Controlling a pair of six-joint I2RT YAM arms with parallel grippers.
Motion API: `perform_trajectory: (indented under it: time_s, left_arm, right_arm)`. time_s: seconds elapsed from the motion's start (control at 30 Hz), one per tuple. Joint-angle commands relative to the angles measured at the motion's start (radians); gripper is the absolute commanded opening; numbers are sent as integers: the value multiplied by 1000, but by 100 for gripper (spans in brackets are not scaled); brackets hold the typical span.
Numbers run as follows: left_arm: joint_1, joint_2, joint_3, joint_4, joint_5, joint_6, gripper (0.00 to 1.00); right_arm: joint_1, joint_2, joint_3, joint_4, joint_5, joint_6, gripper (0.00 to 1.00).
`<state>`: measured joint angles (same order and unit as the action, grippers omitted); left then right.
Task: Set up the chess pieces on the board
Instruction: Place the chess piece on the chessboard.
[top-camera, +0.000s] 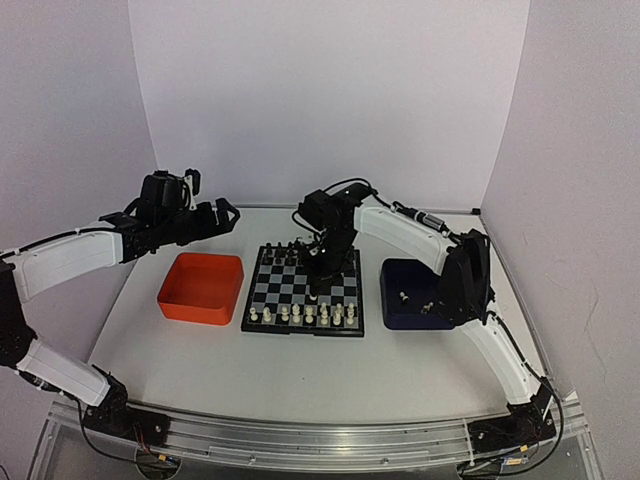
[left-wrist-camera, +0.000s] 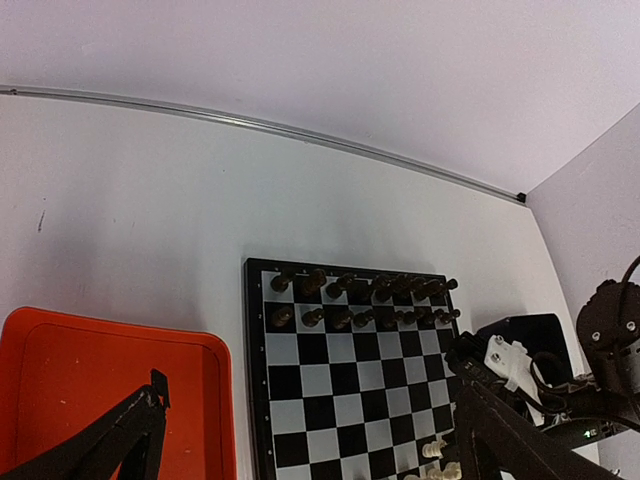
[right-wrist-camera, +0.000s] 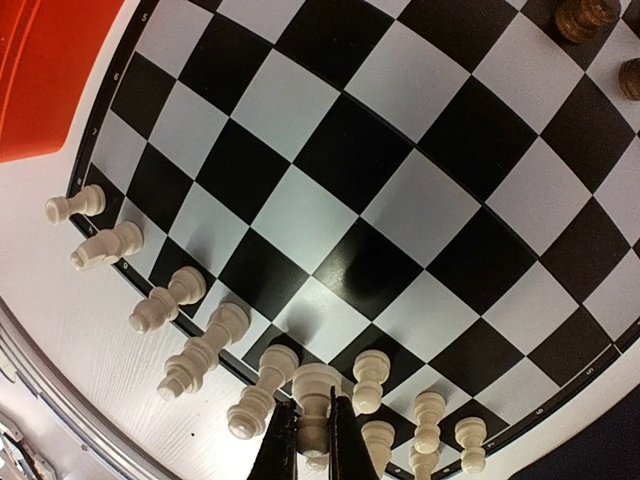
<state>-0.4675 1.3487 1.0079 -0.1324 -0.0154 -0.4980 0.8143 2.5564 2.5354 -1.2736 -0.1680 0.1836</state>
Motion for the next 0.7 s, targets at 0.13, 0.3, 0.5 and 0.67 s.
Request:
perform_trajectory:
  time_s: [0.13, 0.3, 0.5, 0.67]
  left_arm:
    - [4, -46, -17, -10, -29, 11, 100]
    - [4, -52, -22, -10, -34, 19, 100]
    - [4, -54, -26, -10, -32, 21, 100]
    - [4, -65, -37, -12, -30, 20, 100]
  right_arm:
    - [7, 52, 43, 13, -18, -3, 0]
    - [7, 70, 38, 13, -37, 9, 0]
    - [7, 77, 35, 15, -43, 19, 0]
    - [8, 83, 38, 21, -52, 30, 0]
